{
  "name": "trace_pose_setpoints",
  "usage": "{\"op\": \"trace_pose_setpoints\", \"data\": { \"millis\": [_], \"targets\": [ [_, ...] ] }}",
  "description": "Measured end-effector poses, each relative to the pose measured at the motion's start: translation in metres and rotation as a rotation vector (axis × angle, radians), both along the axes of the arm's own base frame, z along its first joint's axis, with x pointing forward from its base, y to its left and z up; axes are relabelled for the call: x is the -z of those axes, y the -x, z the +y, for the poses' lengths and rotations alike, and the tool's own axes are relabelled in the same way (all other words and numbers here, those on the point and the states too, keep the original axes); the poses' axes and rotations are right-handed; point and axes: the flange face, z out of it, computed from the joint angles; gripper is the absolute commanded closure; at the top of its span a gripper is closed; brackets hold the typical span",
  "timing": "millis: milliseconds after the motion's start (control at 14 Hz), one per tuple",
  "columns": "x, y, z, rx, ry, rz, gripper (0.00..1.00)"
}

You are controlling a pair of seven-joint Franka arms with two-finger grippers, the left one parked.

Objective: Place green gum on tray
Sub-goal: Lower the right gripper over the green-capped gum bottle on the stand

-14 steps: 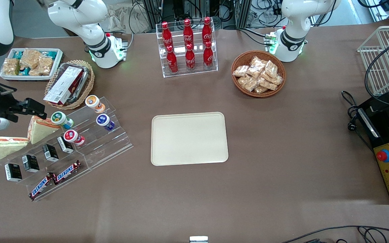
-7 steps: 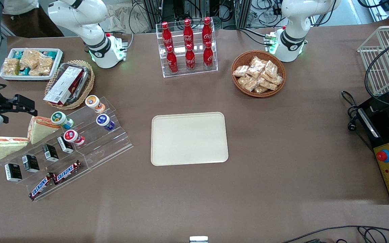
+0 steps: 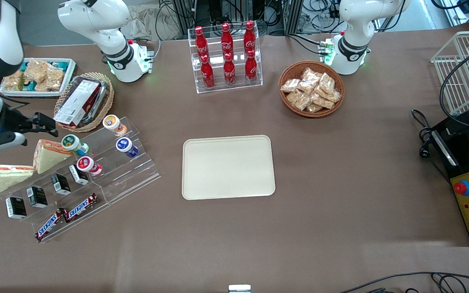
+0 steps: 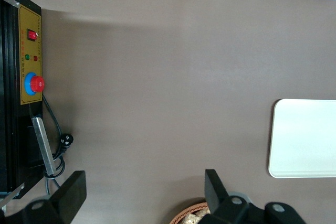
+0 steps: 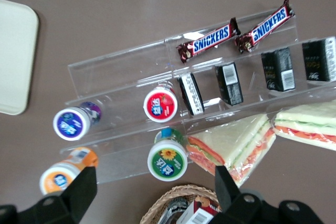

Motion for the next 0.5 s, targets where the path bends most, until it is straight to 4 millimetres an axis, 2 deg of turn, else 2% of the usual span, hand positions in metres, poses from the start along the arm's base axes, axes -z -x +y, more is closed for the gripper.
{"op": "trace_pose_setpoints", "data": {
  "millis": [214,357,500],
  "targets": [
    [0.048,0.019,-0.012,0.007,-0.006,-0.005,0.00],
    [0.077,0.028,-0.010,0.008,-0.005,-0.010,0.00],
    [0.098,0.035,-0.008,0.007,-0.005,-0.011,0.00]
  ]
}}
